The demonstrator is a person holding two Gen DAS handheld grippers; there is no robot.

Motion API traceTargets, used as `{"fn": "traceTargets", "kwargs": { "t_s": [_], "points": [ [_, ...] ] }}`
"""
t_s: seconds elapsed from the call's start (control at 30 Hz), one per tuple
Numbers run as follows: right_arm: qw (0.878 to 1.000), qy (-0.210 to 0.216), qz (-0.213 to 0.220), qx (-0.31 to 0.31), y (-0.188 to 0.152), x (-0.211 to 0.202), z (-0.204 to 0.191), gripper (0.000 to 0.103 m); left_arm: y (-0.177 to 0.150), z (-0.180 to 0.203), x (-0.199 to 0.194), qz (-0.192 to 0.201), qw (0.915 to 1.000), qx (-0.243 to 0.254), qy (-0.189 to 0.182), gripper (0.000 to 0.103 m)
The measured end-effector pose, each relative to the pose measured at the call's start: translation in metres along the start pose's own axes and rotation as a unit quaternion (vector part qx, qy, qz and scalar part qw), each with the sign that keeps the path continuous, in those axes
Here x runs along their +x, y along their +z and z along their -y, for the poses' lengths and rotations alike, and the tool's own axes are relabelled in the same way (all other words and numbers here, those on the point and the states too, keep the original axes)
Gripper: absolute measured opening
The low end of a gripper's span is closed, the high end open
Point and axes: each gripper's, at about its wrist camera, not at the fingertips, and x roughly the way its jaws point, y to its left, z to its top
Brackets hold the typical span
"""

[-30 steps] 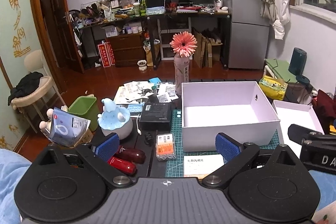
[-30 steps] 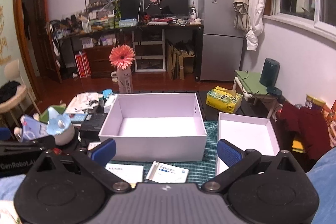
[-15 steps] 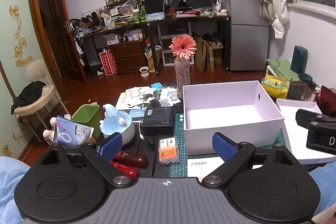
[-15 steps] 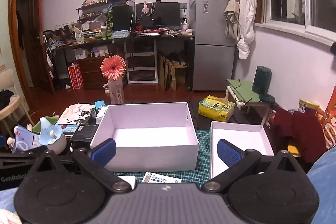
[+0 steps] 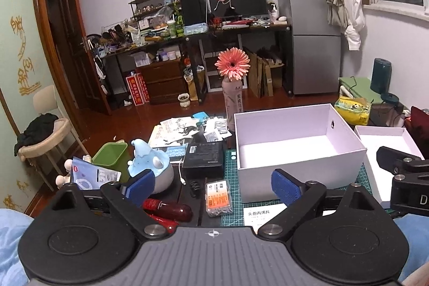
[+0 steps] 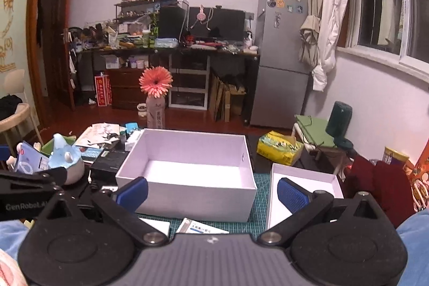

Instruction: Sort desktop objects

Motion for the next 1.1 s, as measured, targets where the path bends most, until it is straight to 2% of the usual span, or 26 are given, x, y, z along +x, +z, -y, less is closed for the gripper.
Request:
{"fn": "traceTargets", "kwargs": {
  "t_s": [0.13, 0.3, 0.6, 0.73, 0.87, 1.0, 1.1],
  "points": [
    [1.000, -0.014, 0.011, 0.001, 0.000, -0.001, -0.002, 0.103, -0.001, -0.001, 0.001, -0.004, 1.0000, -0.003, -0.008, 0.103],
    [0.999, -0.028, 0.021, -0.006, -0.004, 0.000, -0.001, 0.103, -0.002, -0.003, 0.010, -0.026, 0.9994, -0.016, -0.015, 0.103],
    [0.999, -0.014, 0.018, -0.022, -0.009, 0.005, -0.008, 0.103, -0.007, 0.003, 0.020, -0.049, 0.9986, -0.011, -0.018, 0.103],
    [0.999, -0.012, 0.020, -0.037, -0.013, 0.007, -0.012, 0.103, -0.009, 0.003, 0.020, -0.043, 0.9988, -0.014, -0.020, 0.103],
    [0.999, -0.008, 0.006, -0.036, -0.016, 0.013, -0.012, 0.103, -0.013, 0.005, 0.021, -0.031, 0.9995, -0.006, 0.000, 0.103],
    [1.000, 0.003, 0.019, -0.007, -0.022, 0.011, -0.007, 0.103, -0.015, -0.003, 0.024, -0.033, 0.9989, -0.027, -0.021, 0.103],
    [0.999, 0.010, 0.032, 0.007, -0.026, 0.010, -0.004, 0.103, -0.016, -0.006, 0.026, -0.025, 0.9988, -0.037, -0.020, 0.103]
  ]
}}
